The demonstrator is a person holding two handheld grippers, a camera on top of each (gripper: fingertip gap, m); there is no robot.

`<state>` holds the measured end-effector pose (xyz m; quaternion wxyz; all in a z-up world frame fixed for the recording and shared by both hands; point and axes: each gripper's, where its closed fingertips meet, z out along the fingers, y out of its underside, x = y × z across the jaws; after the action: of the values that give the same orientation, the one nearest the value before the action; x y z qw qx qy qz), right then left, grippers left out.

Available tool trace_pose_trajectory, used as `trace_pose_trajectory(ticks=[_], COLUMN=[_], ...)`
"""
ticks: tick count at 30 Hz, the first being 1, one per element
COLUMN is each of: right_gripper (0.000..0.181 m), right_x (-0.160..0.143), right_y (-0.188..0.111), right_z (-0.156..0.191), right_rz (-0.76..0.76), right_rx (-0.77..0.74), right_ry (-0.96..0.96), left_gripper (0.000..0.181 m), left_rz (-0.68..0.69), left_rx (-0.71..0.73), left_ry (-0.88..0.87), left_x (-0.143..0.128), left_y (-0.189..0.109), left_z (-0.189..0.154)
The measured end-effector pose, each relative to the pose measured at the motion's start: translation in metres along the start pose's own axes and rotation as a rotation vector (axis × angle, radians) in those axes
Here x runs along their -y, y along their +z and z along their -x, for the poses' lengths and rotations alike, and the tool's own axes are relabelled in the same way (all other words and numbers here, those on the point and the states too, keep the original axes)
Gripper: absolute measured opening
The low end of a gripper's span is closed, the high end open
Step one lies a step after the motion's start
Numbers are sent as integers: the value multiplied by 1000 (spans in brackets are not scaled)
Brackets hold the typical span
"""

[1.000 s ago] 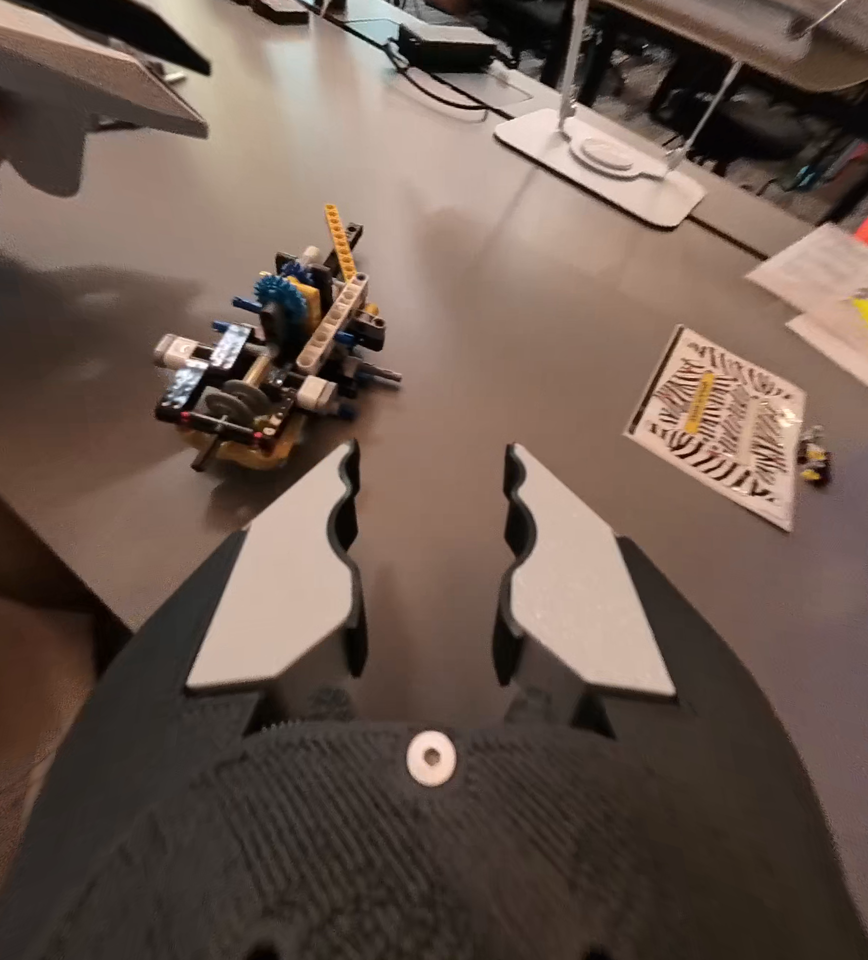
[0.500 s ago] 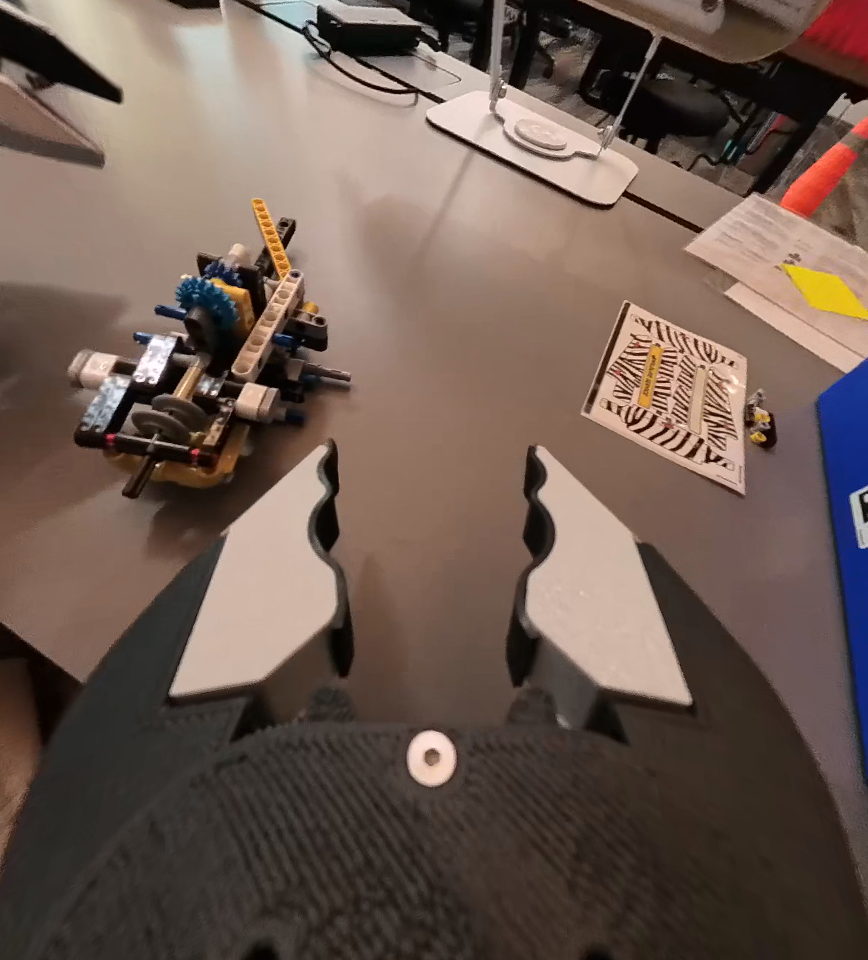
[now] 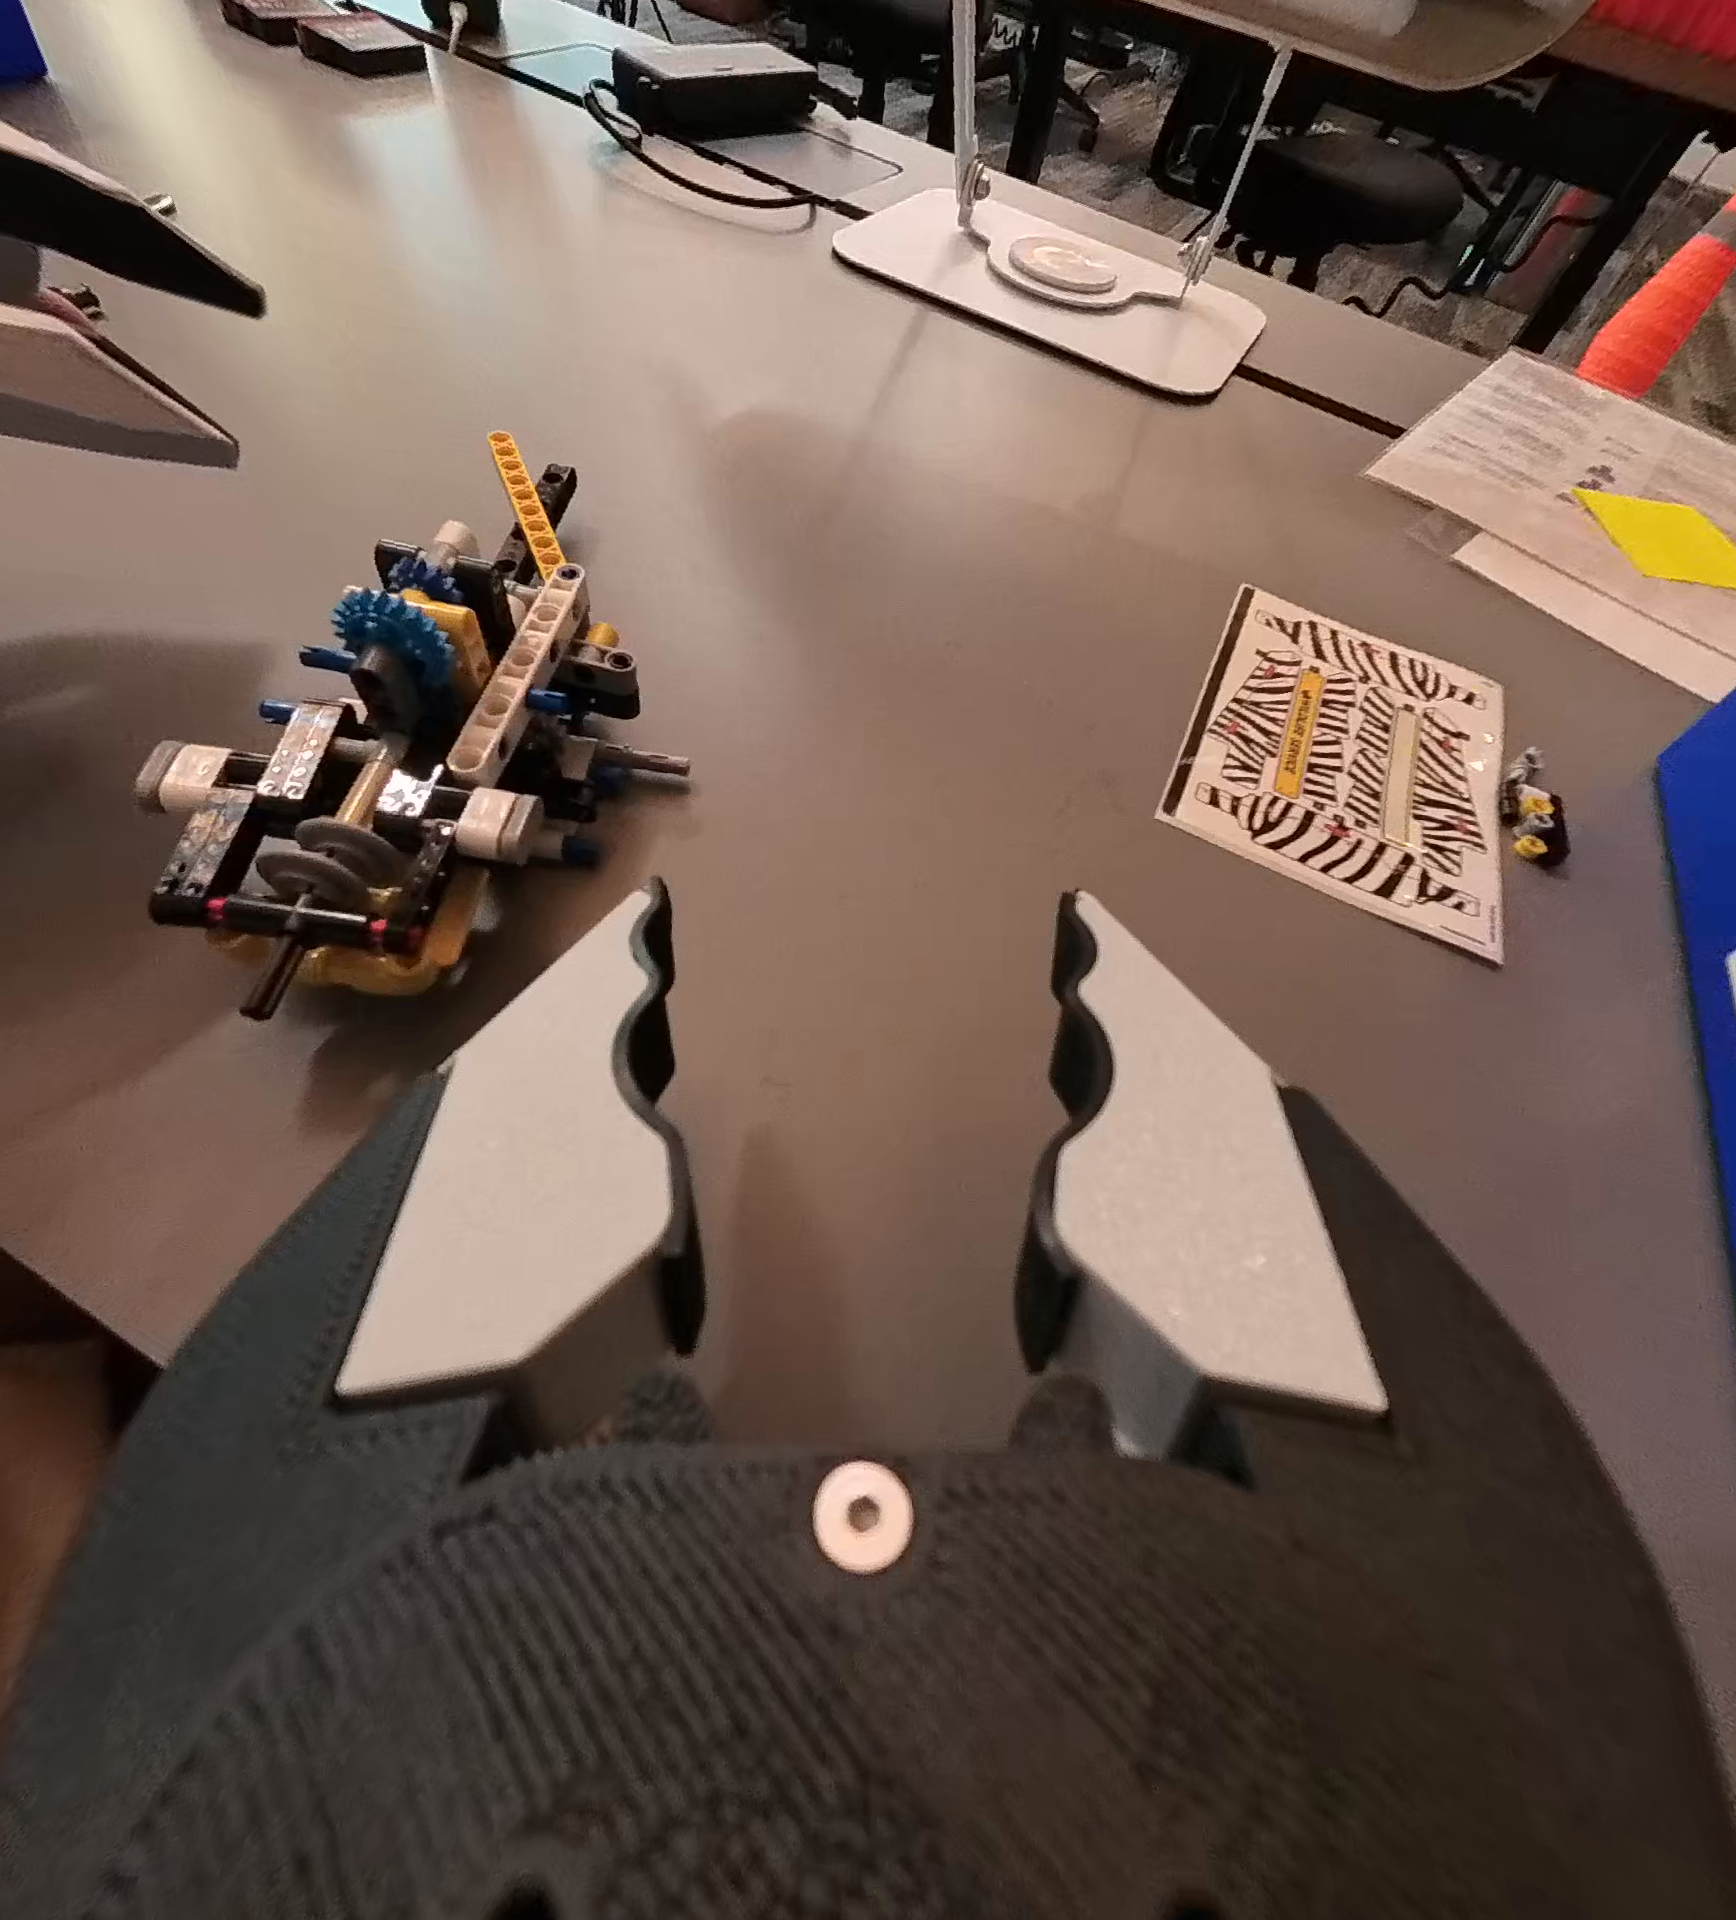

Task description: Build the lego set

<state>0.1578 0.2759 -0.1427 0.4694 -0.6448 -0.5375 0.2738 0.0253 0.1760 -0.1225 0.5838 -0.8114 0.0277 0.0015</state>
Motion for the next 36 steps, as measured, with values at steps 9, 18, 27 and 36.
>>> trace_pose_trajectory(ticks=[9,18,27,36], right_gripper=[73,72,68,67], right_x=[-2,-1,6,-3], right_y=[1,0,-1,4], right_z=[1,2,8,21], right_rz=[13,6,-33,23], right_rx=[4,10,50,39], right_ry=[-3,-2,38,-109], left_gripper=[54,56,56,56], left_rz=[6,40,8,22], left_rx=[-1,1,-12,0], left_ry=[-15,33,-38,11], left_x=[-1,-5,-1,-3], left_y=[1,5,1,2], left_z=[1,-4,2,-2])
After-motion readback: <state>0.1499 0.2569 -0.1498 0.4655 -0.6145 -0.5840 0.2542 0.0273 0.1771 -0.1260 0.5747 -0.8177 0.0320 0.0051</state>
